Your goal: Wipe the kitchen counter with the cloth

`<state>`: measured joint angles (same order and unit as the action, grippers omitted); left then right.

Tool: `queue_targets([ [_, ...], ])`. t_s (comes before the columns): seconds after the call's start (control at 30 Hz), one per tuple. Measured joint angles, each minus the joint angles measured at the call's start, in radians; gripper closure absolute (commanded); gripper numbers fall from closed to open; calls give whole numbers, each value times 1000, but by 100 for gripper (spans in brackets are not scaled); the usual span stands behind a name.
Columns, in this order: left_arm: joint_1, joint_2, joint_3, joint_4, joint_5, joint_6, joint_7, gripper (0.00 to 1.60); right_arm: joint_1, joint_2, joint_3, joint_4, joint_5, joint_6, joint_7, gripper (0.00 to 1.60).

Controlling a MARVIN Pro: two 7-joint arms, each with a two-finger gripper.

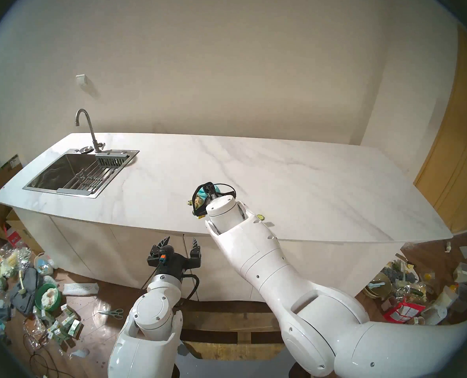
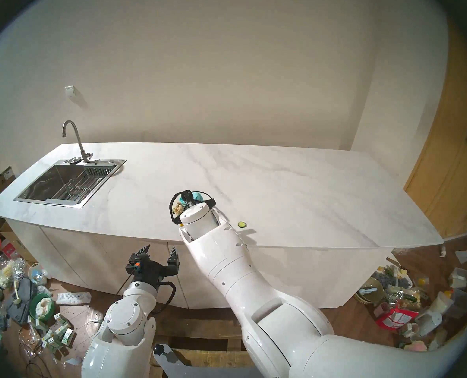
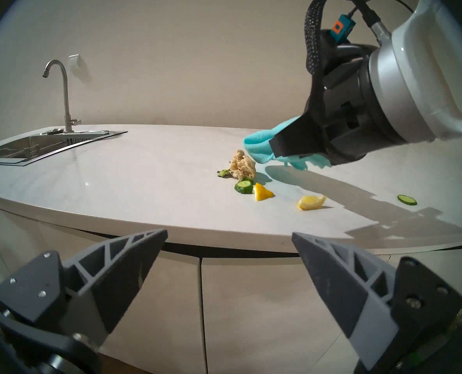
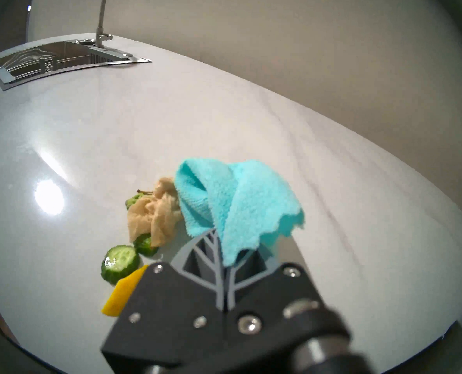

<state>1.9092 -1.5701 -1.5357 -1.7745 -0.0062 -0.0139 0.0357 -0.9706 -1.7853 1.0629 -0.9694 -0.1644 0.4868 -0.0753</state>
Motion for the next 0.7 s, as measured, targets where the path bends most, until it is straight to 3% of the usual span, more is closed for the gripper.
queue_targets([
  [0.2,0,0,0,0,0,0,0,0,-15,50,-16,-64,-26,-1,12,160],
  [0.7,0,0,0,1,0,0,0,0,-82,145,64,-234,-41,-2,-61,160],
])
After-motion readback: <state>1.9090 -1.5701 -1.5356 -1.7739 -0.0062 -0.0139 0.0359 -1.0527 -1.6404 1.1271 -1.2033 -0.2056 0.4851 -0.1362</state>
